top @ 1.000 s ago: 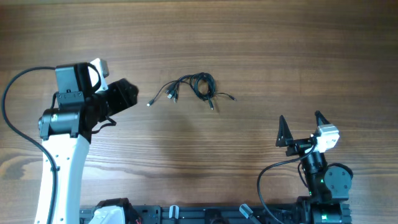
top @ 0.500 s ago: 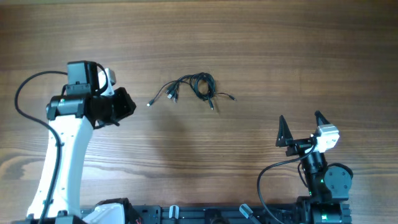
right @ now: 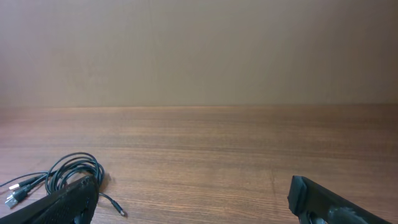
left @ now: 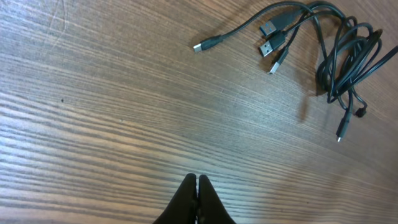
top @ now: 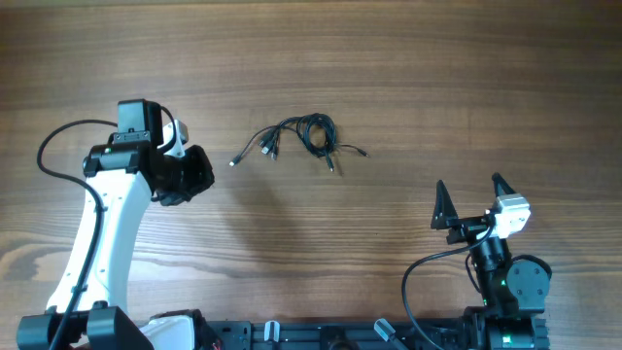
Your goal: Untangle cables
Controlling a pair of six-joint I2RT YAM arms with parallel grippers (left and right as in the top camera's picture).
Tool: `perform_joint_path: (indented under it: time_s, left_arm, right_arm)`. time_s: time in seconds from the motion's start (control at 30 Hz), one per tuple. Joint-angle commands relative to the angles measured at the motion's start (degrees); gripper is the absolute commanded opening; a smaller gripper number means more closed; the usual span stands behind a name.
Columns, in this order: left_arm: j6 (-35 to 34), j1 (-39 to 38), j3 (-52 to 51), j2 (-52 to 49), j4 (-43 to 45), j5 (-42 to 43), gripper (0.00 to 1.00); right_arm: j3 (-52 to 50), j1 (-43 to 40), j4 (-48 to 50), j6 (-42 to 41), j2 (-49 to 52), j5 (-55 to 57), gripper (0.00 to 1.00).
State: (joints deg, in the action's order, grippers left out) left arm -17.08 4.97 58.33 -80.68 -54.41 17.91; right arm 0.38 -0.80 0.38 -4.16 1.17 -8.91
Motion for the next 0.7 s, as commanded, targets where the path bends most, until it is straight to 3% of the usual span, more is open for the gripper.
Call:
perform_joint_path:
  time_s: [0.0, 0.1, 0.17, 0.37, 0.43, 0.47, 0.67]
  left_arm:
    - [0.09, 0.00, -1.88, -0.46, 0.94, 0.11, 0.13]
    - [0.09, 0.02, -2.10, -0.79, 1.05, 0.09, 0.42]
    - [0.09, 0.02, -2.10, -0.79, 1.60, 0.07, 0.71]
    - [0.07, 0.02, -2.10, -0.87, 2.49, 0.09, 0.67]
    - [0.09, 0.02, -2.10, -0.87, 2.47, 0.07, 0.85]
    - [0.09, 0.00, -2.10, -0.87, 2.49, 0.07, 0.89]
    - [0.09, 0.02, -2.10, -0.87, 2.51, -0.09, 0.92]
  right_arm:
    - [-0.09, 0.46, 0.17, 1.03, -0.37, 0.57, 1.00]
    - [-0.09, 0.46, 0.17, 1.01, -0.37, 0.57, 1.00]
    - [-0.09, 0.46, 0.17, 1.03, -0.37, 0.57, 1.00]
    - [-0.09, 0.46, 0.15, 1.01, -0.37, 0.57, 1.00]
    - [-0.09, 0.46, 0.17, 1.01, -0.37, 0.57, 1.00]
    - [-0.09, 0.46, 0.17, 0.98, -0.37, 0.57, 1.00]
    - [-0.09, 0.46, 0.17, 1.03, -0.37, 0.57, 1.00]
